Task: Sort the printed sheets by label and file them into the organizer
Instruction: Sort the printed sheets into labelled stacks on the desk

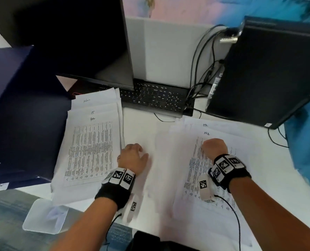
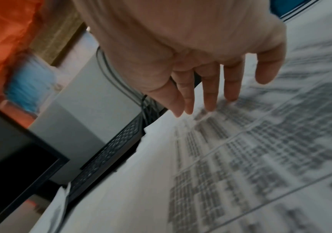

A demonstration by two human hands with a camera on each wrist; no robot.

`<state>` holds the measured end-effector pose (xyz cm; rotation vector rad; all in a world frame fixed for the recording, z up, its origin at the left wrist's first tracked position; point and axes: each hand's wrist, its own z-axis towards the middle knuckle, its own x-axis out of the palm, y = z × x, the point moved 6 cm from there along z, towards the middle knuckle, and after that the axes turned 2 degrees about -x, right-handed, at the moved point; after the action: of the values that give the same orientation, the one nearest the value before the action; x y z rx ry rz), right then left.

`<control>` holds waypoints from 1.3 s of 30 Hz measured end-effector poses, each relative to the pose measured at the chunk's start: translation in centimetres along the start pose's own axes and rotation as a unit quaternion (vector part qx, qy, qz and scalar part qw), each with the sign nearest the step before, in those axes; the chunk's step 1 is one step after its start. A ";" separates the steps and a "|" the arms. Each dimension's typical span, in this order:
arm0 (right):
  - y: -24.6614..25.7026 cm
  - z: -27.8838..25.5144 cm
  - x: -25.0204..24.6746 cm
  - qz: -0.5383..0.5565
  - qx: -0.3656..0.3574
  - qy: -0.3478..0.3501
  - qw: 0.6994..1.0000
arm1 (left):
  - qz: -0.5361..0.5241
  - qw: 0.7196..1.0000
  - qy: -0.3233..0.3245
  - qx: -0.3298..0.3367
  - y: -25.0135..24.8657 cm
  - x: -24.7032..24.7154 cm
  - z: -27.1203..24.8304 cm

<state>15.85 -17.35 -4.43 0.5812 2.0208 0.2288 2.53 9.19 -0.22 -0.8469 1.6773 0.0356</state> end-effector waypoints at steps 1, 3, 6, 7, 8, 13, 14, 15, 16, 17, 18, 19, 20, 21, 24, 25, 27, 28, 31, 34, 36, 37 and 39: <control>-1.2 0.4 -0.5 -0.032 0.003 -0.012 0.999 | -0.017 1.000 0.009 0.020 -1.4 0.9 -0.2; -3.5 0.4 -1.9 -0.063 0.027 -0.027 0.997 | -0.050 0.996 0.045 0.054 -4.0 2.8 -0.7; -7.0 0.5 -3.5 -0.067 0.104 -0.040 0.991 | -0.062 0.988 0.117 0.083 -6.9 5.9 -1.5; -8.0 0.6 -3.8 -0.067 0.119 -0.036 0.990 | -0.057 0.985 0.136 0.086 -7.6 6.9 -1.8; -8.7 0.7 -3.8 -0.058 0.125 -0.034 0.990 | -0.052 0.983 0.151 0.086 -8.3 7.7 -2.0; -10.6 1.8 -4.2 0.043 0.095 -0.061 0.993 | -0.076 0.983 0.150 0.079 -9.6 10.0 -2.5; -10.9 1.7 -4.2 0.088 0.098 -0.069 0.989 | -0.095 0.982 0.146 0.070 -9.6 10.1 -2.5; -11.2 1.7 -4.3 0.122 0.105 -0.074 0.984 | -0.113 0.981 0.144 0.064 -9.6 10.1 -2.5; -11.4 1.8 -4.3 0.146 0.110 -0.077 0.980 | -0.122 0.980 0.144 0.068 -9.5 10.3 -2.4; -11.6 1.9 -4.2 0.157 0.115 -0.071 0.978 | -0.110 0.980 0.146 0.085 -9.7 10.6 -2.4; -11.6 1.9 -4.1 0.161 0.112 -0.062 0.979 | -0.090 0.980 0.145 0.103 -10.0 10.7 -2.6; -11.6 2.0 -4.0 0.162 0.113 -0.057 0.979 | -0.069 0.980 0.137 0.124 -10.3 10.9 -2.8; -11.9 2.2 -3.8 0.162 0.119 -0.054 0.978 | -0.063 0.978 0.130 0.149 -10.7 10.9 -3.2; -12.1 2.4 -3.9 0.166 0.128 -0.055 0.976 | -0.069 0.974 0.124 0.178 -11.1 11.0 -3.6; -12.7 3.1 -4.5 0.184 0.134 -0.060 0.972 | -0.050 0.957 0.126 0.255 -11.4 11.8 -4.8; -13.1 3.3 -4.7 0.177 0.141 -0.056 0.972 | -0.033 0.954 0.128 0.271 -11.4 12.1 -5.0; -13.7 3.4 -4.7 0.187 0.148 -0.053 0.970 | -0.021 0.953 0.119 0.278 -11.2 12.6 -5.2; -13.7 3.5 -4.3 0.192 0.129 -0.047 0.972 | -0.030 0.959 0.109 0.261 -11.2 12.4 -5.1; -13.7 3.8 -3.4 0.184 0.111 -0.029 0.976 | -0.054 0.978 0.099 0.177 -11.5 11.2 -4.5; -13.7 3.8 -3.4 0.204 0.117 -0.031 0.971 | -0.060 0.979 0.128 0.144 -11.6 10.9 -3.8; -13.5 3.6 -3.7 0.210 0.118 -0.029 0.970 | -0.061 0.976 0.126 0.165 -11.8 11.1 -3.9; -13.4 3.4 -3.8 0.210 0.120 -0.022 0.970 | -0.068 0.973 0.116 0.187 -12.0 11.3 -3.9; -13.5 3.3 -3.8 0.205 0.117 -0.011 0.972 | -0.074 0.969 0.098 0.216 -12.4 11.5 -4.3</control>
<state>16.11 -31.21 -8.43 1.1476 1.9019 0.2298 5.17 -7.68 -3.79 -0.6534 1.7106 -0.5151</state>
